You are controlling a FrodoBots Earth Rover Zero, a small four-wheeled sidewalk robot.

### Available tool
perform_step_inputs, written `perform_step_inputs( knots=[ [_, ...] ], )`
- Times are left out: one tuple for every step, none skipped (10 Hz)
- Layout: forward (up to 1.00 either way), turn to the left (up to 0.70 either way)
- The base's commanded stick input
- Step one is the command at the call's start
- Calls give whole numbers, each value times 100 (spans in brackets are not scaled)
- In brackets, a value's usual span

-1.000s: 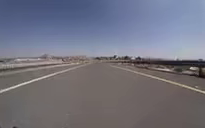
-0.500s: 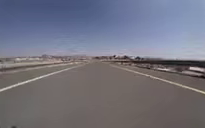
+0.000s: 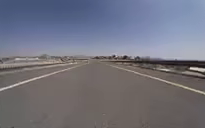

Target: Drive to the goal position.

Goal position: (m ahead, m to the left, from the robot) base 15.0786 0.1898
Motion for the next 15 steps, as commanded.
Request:
perform_step_inputs(
  knots=[
    [100, 24],
    [100, 12],
    [100, 0],
    [100, 0],
    [100, 0],
    [100, 0],
    [100, 0],
    [100, 0],
    [100, 0],
    [100, 0],
    [100, 0],
    [100, 0],
    [100, 0],
    [100, 0],
    [100, 0]
  ],
)
